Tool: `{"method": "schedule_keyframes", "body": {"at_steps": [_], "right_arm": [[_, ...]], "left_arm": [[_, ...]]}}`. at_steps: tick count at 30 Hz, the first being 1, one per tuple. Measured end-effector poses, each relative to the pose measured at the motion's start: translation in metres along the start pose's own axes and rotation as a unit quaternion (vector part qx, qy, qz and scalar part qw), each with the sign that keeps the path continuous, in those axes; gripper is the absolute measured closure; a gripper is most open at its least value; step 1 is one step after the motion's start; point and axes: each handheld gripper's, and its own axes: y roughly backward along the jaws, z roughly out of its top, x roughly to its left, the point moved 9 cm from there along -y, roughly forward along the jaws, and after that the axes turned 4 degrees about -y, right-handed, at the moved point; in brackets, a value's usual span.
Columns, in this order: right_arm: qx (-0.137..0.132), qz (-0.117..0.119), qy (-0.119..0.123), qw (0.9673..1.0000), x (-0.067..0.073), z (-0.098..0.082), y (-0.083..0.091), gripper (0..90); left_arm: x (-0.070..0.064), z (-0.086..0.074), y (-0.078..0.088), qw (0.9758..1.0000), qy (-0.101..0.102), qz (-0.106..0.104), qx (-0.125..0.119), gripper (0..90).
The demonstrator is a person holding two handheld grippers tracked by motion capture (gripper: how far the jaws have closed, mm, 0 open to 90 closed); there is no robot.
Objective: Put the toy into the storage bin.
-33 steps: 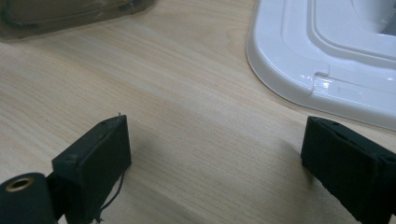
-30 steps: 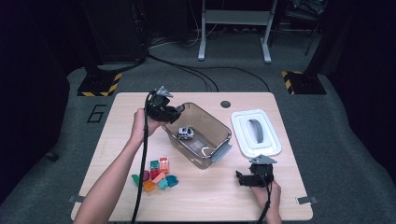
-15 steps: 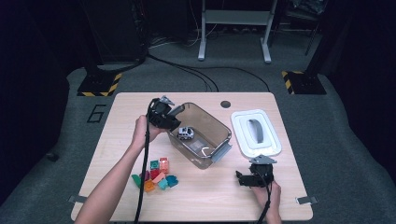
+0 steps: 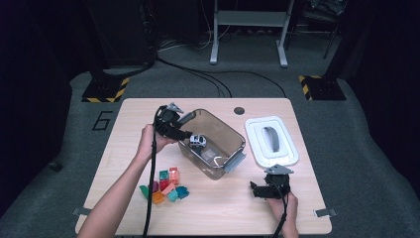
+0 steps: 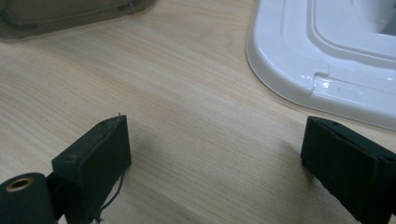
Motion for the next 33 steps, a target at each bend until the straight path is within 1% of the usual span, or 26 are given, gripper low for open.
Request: {"method": "schedule_keyframes", "body": {"at_steps": [1, 2, 3, 5, 6, 7, 8, 9, 10, 11, 14, 15, 17, 19, 22, 23, 24, 25, 26, 28, 29, 31, 33], "right_arm": [[0.000, 0.000, 0.000, 1.0000, 0.000, 0.000, 0.000, 7.5], [0.000, 0.000, 0.000, 1.0000, 0.000, 0.000, 0.000, 7.5], [0.000, 0.000, 0.000, 1.0000, 0.000, 0.000, 0.000, 7.5], [0.000, 0.000, -0.001, 1.0000, 0.000, 0.000, 0.000, 7.5], [0.000, 0.000, 0.000, 1.0000, 0.000, 0.000, 0.000, 7.5], [0.000, 0.000, 0.000, 1.0000, 0.000, 0.000, 0.000, 7.5], [0.000, 0.000, 0.000, 1.0000, 0.000, 0.000, 0.000, 7.5], [0.000, 0.000, 0.000, 1.0000, 0.000, 0.000, 0.000, 7.5], [0.000, 0.000, 0.000, 1.0000, 0.000, 0.000, 0.000, 7.5], [0.000, 0.000, 0.000, 1.0000, 0.000, 0.000, 0.000, 7.5], [0.000, 0.000, 0.000, 1.0000, 0.000, 0.000, 0.000, 7.5], [0.000, 0.000, 0.000, 1.0000, 0.000, 0.000, 0.000, 7.5], [0.001, 0.000, -0.002, 1.0000, 0.000, 0.000, 0.000, 7.5], [0.001, 0.000, -0.002, 1.0000, 0.000, 0.000, 0.000, 7.5], [0.001, 0.000, -0.002, 1.0000, 0.000, 0.000, 0.000, 7.6], [0.001, 0.000, -0.002, 1.0000, 0.000, 0.000, 0.000, 7.6], [0.001, 0.000, -0.002, 1.0000, 0.000, 0.000, 0.000, 7.6], [0.001, 0.000, -0.002, 1.0000, 0.000, 0.000, 0.000, 7.6], [0.000, 0.000, -0.002, 1.0000, 0.000, 0.000, 0.000, 7.6], [0.001, 0.000, -0.002, 1.0000, 0.000, 0.000, 0.000, 7.6], [0.001, 0.000, -0.002, 1.0000, 0.000, 0.000, 0.000, 7.6], [0.000, 0.000, -0.002, 1.0000, 0.000, 0.000, 0.000, 7.6], [0.000, 0.000, -0.002, 1.0000, 0.000, 0.000, 0.000, 7.6]], "left_arm": [[-0.001, -0.001, 0.005, 1.0000, -0.002, 0.002, -0.004, 33.6], [-0.001, -0.001, 0.005, 1.0000, -0.002, 0.002, -0.004, 31.5], [-0.001, -0.004, 0.015, 0.9999, -0.006, 0.008, -0.009, 29.4], [-0.001, -0.010, 0.025, 0.9998, -0.007, 0.011, -0.013, 25.1], [-0.001, -0.010, 0.025, 0.9998, -0.007, 0.011, -0.013, 23.3], [-0.001, -0.015, 0.029, 0.9998, -0.004, 0.014, -0.014, 23.3], [0.000, -0.020, 0.033, 0.9997, 0.000, 0.018, -0.018, 20.7], [0.001, -0.023, 0.036, 0.9997, -0.001, 0.020, -0.017, 19.0], [0.004, -0.034, 0.043, 0.9996, 0.002, 0.024, -0.015, 16.7], [0.006, -0.037, 0.045, 0.9996, 0.004, 0.025, -0.015, 15.3], [0.010, -0.054, 0.052, 0.9993, 0.014, 0.031, -0.018, 14.9], [0.010, -0.054, 0.052, 0.9993, 0.014, 0.031, -0.018, 14.7], [0.013, -0.068, 0.056, 0.9992, 0.018, 0.034, -0.015, 14.1], [0.014, -0.085, 0.059, 0.9986, 0.033, 0.038, -0.018, 13.2], [0.015, -0.100, 0.061, 0.9982, 0.042, 0.039, -0.018, 12.7], [0.015, -0.100, 0.061, 0.9982, 0.042, 0.039, -0.018, 12.9], [0.016, -0.110, 0.062, 0.9981, 0.042, 0.042, -0.014, 12.9], [0.015, -0.116, 0.062, 0.9977, 0.050, 0.042, -0.016, 12.8], [0.013, -0.127, 0.061, 0.9975, 0.056, 0.042, -0.013, 12.6], [0.010, -0.140, 0.061, 0.9973, 0.060, 0.041, -0.009, 12.6], [0.010, -0.140, 0.061, 0.9973, 0.060, 0.041, -0.009, 12.5], [0.005, -0.157, 0.060, 0.9967, 0.067, 0.045, -0.003, 12.4], [0.000, -0.167, 0.059, 0.9966, 0.068, 0.045, 0.002, 12.4]]}}
